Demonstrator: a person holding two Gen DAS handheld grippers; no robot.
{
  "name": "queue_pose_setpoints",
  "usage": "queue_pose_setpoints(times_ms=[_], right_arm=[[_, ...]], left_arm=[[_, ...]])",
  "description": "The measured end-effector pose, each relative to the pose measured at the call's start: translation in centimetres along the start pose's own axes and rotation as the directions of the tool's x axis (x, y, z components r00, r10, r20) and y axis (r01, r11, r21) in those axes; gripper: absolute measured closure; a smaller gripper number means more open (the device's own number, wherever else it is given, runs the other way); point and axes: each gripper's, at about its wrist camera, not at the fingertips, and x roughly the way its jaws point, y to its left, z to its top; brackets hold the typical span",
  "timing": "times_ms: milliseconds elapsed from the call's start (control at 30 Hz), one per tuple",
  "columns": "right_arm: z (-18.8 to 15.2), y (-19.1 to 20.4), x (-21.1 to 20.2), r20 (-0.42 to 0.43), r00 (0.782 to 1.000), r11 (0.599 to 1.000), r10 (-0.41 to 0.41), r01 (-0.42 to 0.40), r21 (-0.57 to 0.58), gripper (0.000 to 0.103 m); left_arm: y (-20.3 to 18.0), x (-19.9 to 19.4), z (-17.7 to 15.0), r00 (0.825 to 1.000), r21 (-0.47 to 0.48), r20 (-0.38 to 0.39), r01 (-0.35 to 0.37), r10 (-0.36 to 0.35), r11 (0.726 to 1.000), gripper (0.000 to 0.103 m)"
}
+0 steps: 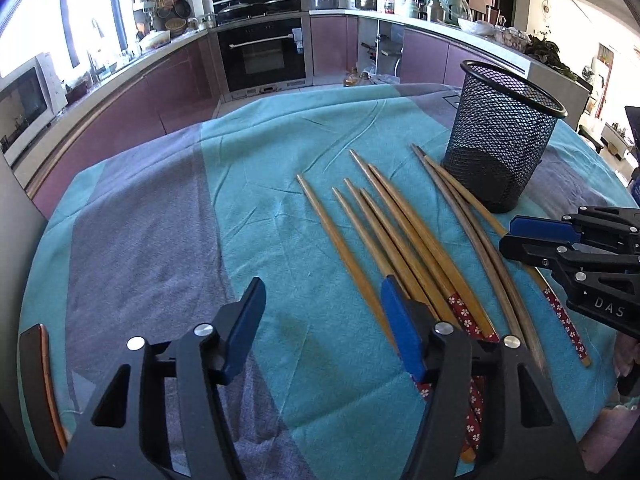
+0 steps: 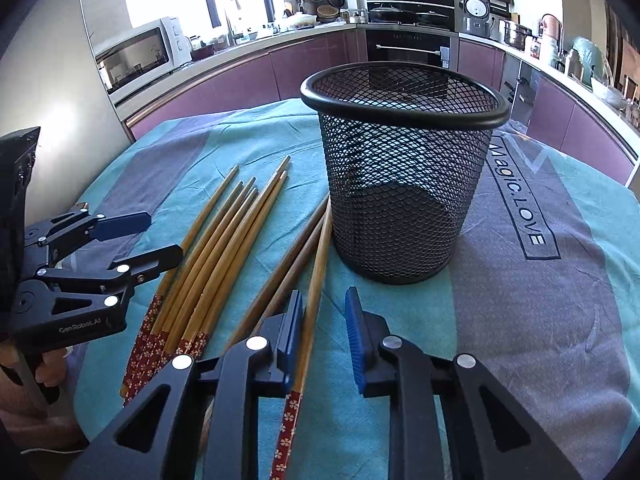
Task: Organize utensils
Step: 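Close the left tool on one wooden chopstick while the right tool grasps another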
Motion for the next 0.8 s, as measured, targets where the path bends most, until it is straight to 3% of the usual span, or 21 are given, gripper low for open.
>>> queue_pose_setpoints(times_ms=[200,300,433,800], right_arm=[[0.7,-0.1,0.6,-0.002,1.000,1.000,0.012,-0.012,0.005,0.086],[0.8,-0.3,0.7,-0.005,0.999,0.999,0.036,-0.036,0.022,0.095],[0.7,-0.2,0.3,0.008,0.998,0.998,0.057,-0.057,0.019,0.097],[1.1,0.2,-3.3,0.098,0.986,0.991,0.134,-0.134,-0.013,0.097]], left_arm=[[0.2,1.6,1.1,0.999,-0.005,-0.028,0.024,-0.024,1.000,0.055],[0.0,2.0,1.7,0.999,-0.022,-0.029,0.039,-0.040,0.999,0.068],[0.6,2.0,2.0,0.999,-0.081,-0.024,0.044,-0.046,0.996,0.092],[1.5,-0.4,2.7,0.996,-0.117,0.041,0.082,-0.077,0.990,0.096]])
